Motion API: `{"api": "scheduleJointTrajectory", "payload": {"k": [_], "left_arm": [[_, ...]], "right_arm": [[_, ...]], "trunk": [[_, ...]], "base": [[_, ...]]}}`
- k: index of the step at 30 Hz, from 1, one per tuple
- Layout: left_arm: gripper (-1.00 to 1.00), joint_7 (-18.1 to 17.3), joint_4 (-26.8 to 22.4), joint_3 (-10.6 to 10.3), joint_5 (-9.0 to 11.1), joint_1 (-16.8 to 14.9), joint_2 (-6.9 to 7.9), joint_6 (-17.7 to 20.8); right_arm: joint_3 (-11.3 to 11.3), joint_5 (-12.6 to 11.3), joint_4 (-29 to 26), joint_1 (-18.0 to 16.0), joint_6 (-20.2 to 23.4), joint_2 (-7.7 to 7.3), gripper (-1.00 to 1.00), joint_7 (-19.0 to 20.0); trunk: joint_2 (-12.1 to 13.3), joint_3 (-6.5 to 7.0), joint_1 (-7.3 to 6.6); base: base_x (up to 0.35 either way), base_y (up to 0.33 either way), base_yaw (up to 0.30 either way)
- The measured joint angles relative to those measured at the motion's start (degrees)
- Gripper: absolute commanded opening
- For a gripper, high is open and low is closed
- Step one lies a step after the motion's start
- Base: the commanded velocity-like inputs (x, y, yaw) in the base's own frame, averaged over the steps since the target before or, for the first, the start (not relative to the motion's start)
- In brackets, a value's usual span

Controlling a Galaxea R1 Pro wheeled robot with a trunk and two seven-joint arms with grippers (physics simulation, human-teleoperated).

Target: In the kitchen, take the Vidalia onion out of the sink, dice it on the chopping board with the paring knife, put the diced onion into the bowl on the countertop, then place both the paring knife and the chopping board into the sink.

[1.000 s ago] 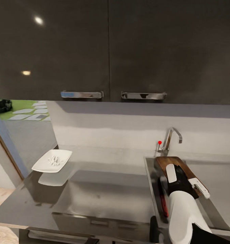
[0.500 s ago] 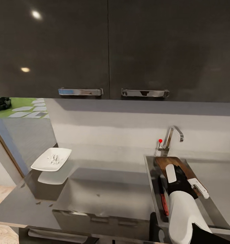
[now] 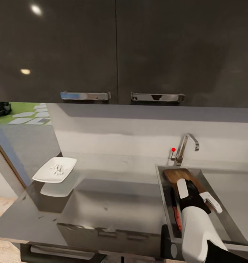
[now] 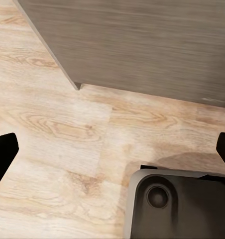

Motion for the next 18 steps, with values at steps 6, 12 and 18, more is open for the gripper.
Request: {"api": "scheduleJointTrajectory", "payload": {"k": [6, 12, 18], "left_arm": [[1.0, 0.0, 0.0, 0.0, 0.0, 0.0, 0.0, 0.0], [1.0, 0.0, 0.0, 0.0, 0.0, 0.0, 0.01, 0.0], [1.0, 0.0, 0.0, 0.0, 0.0, 0.0, 0.0, 0.0]], "right_arm": [[-0.2, -0.1, 2.2, 0.0, -1.5, 0.02, -1.0, 1.2], [-3.0, -1.9, 4.8, 0.0, -2.7, 0.03, -1.0, 5.1], [-5.9, -1.8, 5.1, 0.0, -3.0, 0.03, -1.0, 6.8]], "trunk": [[0.0, -0.55, -0.01], [0.0, -1.1, 0.02], [0.0, -1.65, 0.01]], "base": [[0.0, 0.0, 0.0], [0.0, 0.0, 0.0], [0.0, -0.111, 0.0]]}}
